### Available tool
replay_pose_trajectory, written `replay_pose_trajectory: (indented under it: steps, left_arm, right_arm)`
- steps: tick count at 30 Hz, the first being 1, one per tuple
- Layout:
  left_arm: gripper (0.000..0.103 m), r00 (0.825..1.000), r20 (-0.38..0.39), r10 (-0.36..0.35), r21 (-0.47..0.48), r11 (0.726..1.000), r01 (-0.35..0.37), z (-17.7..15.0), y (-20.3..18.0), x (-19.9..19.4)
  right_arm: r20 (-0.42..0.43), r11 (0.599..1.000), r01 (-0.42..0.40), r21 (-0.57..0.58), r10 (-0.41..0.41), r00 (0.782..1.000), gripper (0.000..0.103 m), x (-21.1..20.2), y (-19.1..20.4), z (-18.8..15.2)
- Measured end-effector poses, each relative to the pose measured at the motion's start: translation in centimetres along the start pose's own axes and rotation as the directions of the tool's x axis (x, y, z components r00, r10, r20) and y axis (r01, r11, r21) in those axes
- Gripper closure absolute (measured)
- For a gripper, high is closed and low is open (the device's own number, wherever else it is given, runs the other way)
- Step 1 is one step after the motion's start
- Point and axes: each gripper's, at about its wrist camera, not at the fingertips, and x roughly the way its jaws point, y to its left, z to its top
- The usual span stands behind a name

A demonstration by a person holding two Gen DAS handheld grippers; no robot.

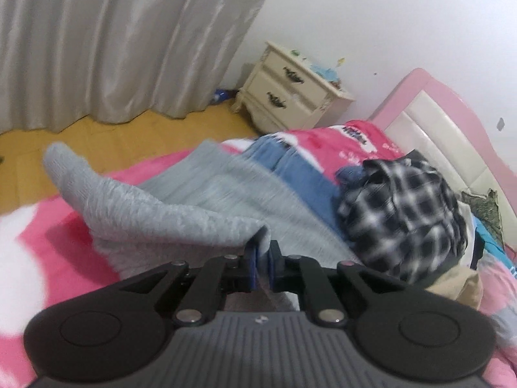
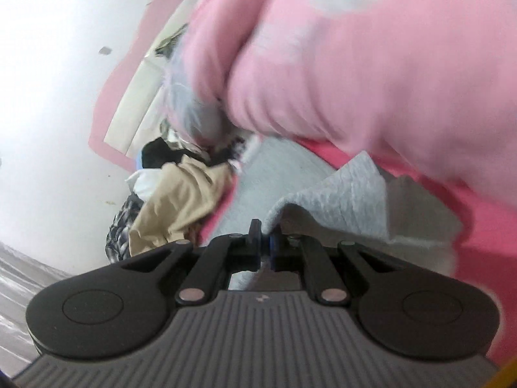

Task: Fold clothes
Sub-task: 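Grasp the folded sweatpants with the left gripper, fold over again, release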

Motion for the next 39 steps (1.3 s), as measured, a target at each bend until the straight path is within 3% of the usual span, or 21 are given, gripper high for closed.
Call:
replay_pose_trajectory:
  steps: [9, 18, 23, 28, 30, 32, 35, 39]
  left_arm:
    - [0.095, 1.000, 0.018, 0.014, 0.106, 0.994, -0.015, 3.3, -5.9, 8.9]
    - [0.095, 0.998, -0.017, 0.067, 0.134, 0.989, -0.064, 3.8, -7.3, 16.0]
    - [0.092, 0.992, -0.064, 0.106, 0.192, 0.977, -0.092, 2.9, -7.2, 20.0]
    - [0.082, 0.992, -0.100, 0.075, 0.174, 0.983, -0.056, 3.4, -6.5, 19.4]
    - [0.072, 0.994, -0.095, 0.059, 0.186, 0.982, -0.041, 3.7, -6.5, 17.8]
    - [0.069, 0.996, -0.073, 0.052, 0.217, 0.976, -0.035, 3.7, -6.6, 15.8]
    - [0.069, 0.996, -0.091, 0.023, 0.284, 0.959, 0.004, 2.7, -7.1, 14.5]
    - [0.069, 0.986, -0.153, 0.062, 0.383, 0.924, 0.001, 0.8, -8.8, 18.0]
  right_arm:
    - [-0.036, 0.993, 0.011, -0.115, -0.015, 0.999, 0.100, 11.2, 5.2, 7.2]
    - [-0.073, 0.991, 0.062, -0.115, -0.071, 0.995, 0.100, 20.4, 5.2, 9.1]
    - [-0.118, 0.980, 0.093, -0.175, -0.115, 0.986, 0.099, 25.6, 4.2, 9.3]
    - [-0.191, 0.980, 0.103, -0.172, -0.136, 0.972, 0.095, 27.4, 3.1, 9.5]
    - [-0.187, 0.974, 0.087, -0.207, -0.127, 0.974, 0.082, 25.6, 4.3, 9.1]
    - [-0.174, 0.953, 0.054, -0.297, -0.110, 0.979, 0.077, 23.2, 6.2, 8.1]
    - [-0.229, 0.891, -0.005, -0.453, -0.111, 0.967, 0.076, 21.4, 8.7, 5.5]
    - [-0.399, 0.772, -0.138, -0.620, -0.159, 0.903, 0.077, 27.1, 11.9, 1.9]
